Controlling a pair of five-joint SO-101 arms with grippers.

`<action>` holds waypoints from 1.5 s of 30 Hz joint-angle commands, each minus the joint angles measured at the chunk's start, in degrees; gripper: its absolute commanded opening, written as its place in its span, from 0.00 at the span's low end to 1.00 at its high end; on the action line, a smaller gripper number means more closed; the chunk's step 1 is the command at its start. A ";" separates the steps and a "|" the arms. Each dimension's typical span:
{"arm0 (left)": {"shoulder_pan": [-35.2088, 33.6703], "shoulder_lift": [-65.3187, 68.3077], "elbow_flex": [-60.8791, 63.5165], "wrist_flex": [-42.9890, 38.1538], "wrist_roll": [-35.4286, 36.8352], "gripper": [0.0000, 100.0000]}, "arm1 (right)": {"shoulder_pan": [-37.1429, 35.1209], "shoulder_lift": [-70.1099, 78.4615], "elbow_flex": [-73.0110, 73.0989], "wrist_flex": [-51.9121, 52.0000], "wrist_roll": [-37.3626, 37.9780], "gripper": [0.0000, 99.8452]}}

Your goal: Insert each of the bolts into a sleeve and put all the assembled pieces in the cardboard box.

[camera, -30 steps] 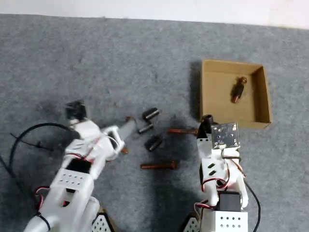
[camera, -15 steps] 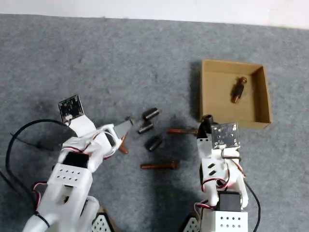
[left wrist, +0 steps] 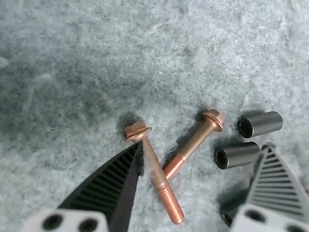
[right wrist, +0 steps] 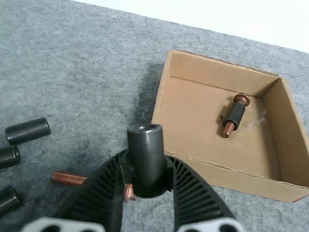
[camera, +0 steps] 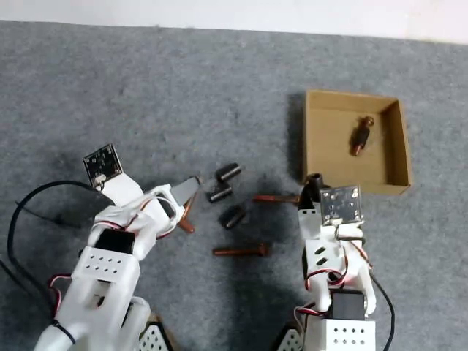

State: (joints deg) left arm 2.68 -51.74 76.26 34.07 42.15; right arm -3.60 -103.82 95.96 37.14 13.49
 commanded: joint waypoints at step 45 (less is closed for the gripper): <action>-1.45 41.54 -34.42 23.65 0.44 0.34 | 0.40 -0.57 7.78 -0.75 -0.09 0.01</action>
State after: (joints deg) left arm 2.42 -10.33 44.79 58.33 42.15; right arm -3.60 -103.82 95.96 37.14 13.49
